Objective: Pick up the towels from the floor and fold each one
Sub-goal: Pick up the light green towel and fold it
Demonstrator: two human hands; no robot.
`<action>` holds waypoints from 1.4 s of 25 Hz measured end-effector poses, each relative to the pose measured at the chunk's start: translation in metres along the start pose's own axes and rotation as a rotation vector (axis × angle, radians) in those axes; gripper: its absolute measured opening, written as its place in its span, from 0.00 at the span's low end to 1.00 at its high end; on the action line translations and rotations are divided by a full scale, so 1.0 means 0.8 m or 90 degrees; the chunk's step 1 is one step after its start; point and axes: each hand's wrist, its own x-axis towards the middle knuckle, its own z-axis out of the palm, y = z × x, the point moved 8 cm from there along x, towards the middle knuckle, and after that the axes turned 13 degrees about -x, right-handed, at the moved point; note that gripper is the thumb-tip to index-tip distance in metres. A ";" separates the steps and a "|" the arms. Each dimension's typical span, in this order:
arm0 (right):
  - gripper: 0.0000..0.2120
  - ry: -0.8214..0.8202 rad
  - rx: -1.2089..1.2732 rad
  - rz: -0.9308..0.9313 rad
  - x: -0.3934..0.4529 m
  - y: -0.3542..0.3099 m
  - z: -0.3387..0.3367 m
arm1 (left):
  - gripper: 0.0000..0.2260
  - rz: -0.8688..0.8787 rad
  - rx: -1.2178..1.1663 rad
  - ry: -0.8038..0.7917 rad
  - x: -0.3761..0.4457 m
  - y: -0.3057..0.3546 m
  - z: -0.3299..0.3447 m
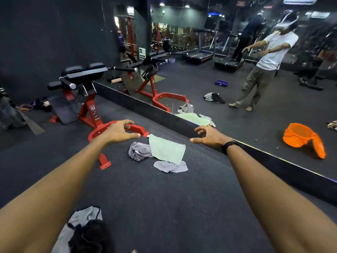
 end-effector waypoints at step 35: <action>0.22 -0.331 -0.031 0.206 0.883 0.373 0.331 | 0.31 -0.334 0.048 -0.265 0.860 -0.383 0.324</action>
